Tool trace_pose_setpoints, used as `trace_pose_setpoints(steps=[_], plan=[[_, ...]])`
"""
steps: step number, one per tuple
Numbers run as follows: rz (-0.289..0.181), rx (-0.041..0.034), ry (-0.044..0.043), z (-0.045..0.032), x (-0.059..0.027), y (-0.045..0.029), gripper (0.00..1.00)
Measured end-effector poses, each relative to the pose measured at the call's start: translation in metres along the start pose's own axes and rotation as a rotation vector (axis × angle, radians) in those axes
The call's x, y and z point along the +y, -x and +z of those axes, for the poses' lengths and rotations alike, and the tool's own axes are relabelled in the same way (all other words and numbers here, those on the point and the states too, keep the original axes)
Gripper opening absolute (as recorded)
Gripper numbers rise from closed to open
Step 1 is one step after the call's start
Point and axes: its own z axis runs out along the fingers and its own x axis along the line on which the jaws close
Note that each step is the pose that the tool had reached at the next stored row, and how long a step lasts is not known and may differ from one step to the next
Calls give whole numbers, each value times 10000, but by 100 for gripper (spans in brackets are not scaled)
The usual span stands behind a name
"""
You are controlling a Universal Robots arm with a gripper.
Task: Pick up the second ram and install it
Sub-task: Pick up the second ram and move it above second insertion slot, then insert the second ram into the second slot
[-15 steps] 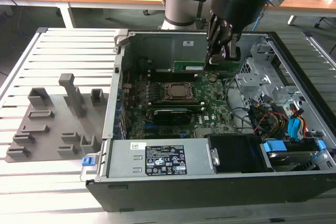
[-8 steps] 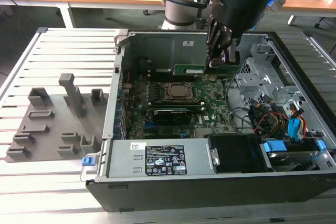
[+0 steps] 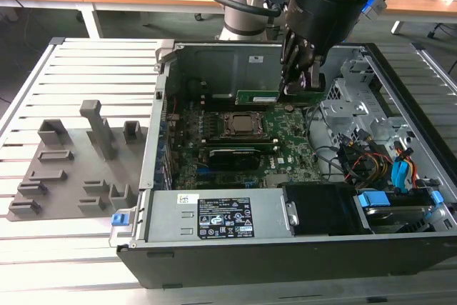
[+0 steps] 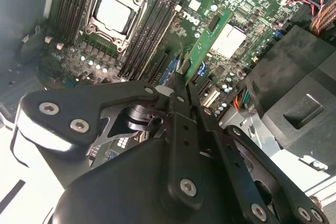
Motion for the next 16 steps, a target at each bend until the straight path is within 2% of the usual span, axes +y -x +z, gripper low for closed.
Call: trace_pose_setpoints(steps=[10,13,15,16], plan=[[0,-3,0,0,0,0,14],[-10,-121,1,10,14,0,14],[-15,-177,1,28,19,-2,14],[-15,-181,2,39,18,-3,14]])
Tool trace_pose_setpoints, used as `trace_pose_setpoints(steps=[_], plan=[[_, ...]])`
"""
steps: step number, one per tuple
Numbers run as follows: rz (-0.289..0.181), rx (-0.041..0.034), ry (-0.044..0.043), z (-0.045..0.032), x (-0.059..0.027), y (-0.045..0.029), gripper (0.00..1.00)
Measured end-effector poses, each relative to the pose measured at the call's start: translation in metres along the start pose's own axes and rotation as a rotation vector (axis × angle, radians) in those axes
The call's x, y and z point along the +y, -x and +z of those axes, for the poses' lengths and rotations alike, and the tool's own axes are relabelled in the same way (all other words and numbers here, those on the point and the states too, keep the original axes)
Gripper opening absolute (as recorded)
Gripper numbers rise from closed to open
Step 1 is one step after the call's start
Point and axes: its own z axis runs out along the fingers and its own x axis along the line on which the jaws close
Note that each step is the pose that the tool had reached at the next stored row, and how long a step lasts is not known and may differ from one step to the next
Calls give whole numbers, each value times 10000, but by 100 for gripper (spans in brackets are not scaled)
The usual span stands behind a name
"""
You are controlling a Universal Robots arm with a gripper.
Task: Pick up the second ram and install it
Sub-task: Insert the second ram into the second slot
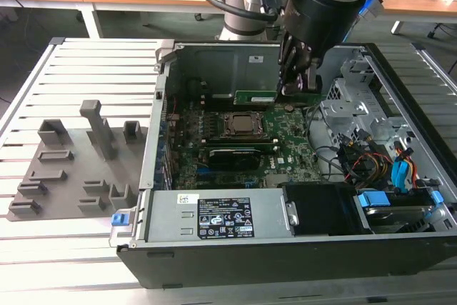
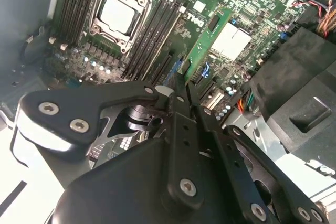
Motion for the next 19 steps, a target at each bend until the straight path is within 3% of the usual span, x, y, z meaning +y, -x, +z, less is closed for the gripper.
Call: trace_pose_setpoints(steps=[19], plan=[[0,0,0,241,-20,-29,14]])
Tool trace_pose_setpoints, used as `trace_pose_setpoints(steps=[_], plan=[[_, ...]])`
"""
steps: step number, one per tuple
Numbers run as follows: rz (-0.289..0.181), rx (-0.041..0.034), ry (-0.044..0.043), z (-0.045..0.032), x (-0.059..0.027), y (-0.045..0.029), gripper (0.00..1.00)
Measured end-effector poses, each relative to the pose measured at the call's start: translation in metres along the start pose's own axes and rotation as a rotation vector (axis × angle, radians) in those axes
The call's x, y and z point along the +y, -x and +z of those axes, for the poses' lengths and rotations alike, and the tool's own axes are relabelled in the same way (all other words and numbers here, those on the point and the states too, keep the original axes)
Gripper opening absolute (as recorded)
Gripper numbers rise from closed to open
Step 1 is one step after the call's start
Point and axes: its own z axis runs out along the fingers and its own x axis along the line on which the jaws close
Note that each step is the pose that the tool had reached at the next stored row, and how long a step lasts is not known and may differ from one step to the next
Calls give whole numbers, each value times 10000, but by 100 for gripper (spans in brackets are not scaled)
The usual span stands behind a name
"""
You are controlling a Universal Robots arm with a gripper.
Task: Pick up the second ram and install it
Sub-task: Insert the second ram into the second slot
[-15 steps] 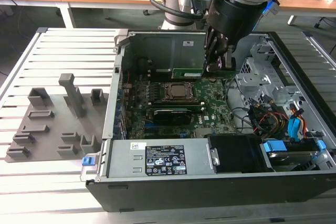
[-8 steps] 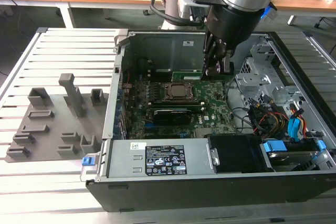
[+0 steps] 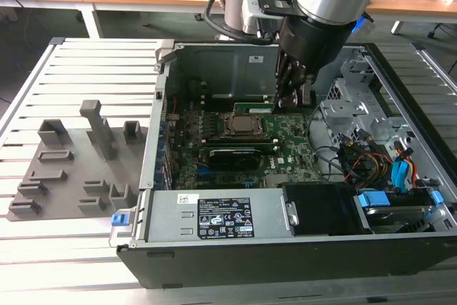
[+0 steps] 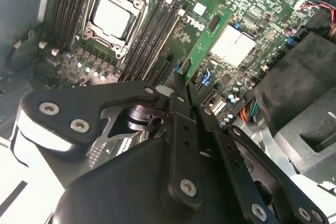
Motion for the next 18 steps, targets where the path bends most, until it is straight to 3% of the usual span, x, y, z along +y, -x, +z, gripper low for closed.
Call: trace_pose_setpoints(steps=[18], plan=[[0,0,0,217,-19,-26,14]])
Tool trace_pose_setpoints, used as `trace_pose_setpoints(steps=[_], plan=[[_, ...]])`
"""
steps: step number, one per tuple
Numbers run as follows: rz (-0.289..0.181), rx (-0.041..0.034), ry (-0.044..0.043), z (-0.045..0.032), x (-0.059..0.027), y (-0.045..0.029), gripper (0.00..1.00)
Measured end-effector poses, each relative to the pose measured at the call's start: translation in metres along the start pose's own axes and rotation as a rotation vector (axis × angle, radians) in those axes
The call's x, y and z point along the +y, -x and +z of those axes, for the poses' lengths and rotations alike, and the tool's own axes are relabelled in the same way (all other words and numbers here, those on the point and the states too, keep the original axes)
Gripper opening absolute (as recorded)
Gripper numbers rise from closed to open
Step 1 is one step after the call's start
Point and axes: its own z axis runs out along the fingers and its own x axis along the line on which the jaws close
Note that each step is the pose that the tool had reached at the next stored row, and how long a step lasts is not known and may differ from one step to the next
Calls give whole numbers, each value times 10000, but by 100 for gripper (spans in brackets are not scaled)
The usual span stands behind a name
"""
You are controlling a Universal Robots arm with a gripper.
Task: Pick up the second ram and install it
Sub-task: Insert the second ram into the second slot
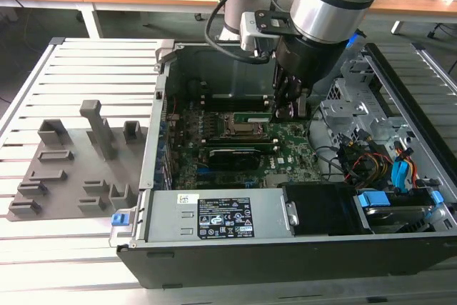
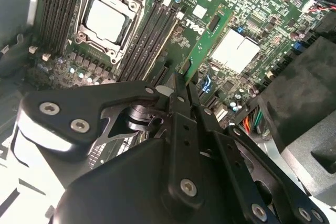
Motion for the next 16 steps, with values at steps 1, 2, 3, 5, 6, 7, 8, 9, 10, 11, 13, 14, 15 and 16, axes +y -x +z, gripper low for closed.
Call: trace_pose_setpoints(steps=[1,2,3,5,6,7,8,9,10,11,13,14,15,16], plan=[[0,0,0,13,-1,-2,14],[0,1,0,23,-2,-3,14],[1,0,0,30,-2,-4,14],[0,0,0,48,-4,-6,14],[0,0,0,55,-5,-7,14],[0,0,0,63,-5,-7,14],[0,0,0,70,-6,-8,14],[0,0,1,75,-6,-9,14],[0,0,0,80,-7,-10,14],[0,0,0,85,-7,-10,14],[0,1,1,108,-9,-13,14],[0,0,0,113,-10,-14,14],[0,0,0,120,-10,-14,14],[0,0,0,131,-11,-16,14]])
